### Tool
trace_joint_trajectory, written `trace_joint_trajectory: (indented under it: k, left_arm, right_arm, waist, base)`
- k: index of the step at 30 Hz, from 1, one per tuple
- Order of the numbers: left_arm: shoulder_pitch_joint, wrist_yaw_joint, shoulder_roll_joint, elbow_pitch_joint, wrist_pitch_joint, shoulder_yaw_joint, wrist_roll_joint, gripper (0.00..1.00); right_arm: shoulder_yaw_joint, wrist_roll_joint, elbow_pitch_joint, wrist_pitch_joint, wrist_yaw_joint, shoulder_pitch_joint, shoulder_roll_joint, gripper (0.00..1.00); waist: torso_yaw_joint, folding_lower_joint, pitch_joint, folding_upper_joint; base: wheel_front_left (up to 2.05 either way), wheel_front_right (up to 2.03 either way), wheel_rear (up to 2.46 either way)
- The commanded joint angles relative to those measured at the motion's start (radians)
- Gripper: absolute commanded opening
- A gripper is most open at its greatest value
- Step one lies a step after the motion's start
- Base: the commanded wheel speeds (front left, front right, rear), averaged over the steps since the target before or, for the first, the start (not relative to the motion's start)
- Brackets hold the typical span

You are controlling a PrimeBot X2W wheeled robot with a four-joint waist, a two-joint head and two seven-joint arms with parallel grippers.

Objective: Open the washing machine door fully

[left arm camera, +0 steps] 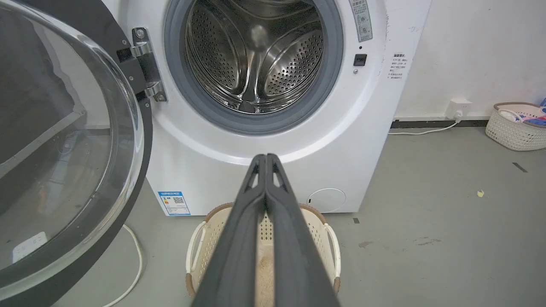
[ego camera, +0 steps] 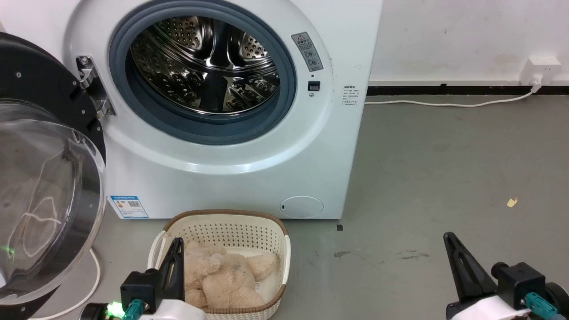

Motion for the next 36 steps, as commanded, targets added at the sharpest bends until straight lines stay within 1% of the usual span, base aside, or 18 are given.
trace_joint_trajectory:
  k: [1, 36]
  left_arm:
    - [-0.017, -0.007, -0.004, -0.005, 0.008, 0.008, 0.011, 0.00]
    - [-0.052, -0.048, -0.021, -0.021, 0.079, 0.058, 0.056, 0.00]
  right_arm:
    - [0.002, -0.008, 0.003, 0.008, 0.001, -0.023, 0.003, 0.00]
    - [0.024, -0.028, 0.007, 0.080, 0.001, -0.062, 0.004, 0.00]
  waist:
    - [0.000, 0.0000, 0.001, 0.0000]
    - [-0.004, -0.0001, 0.014, 0.0000]
  base:
    - [0.00, 0.00, 0.00]
    - [0.00, 0.00, 0.00]
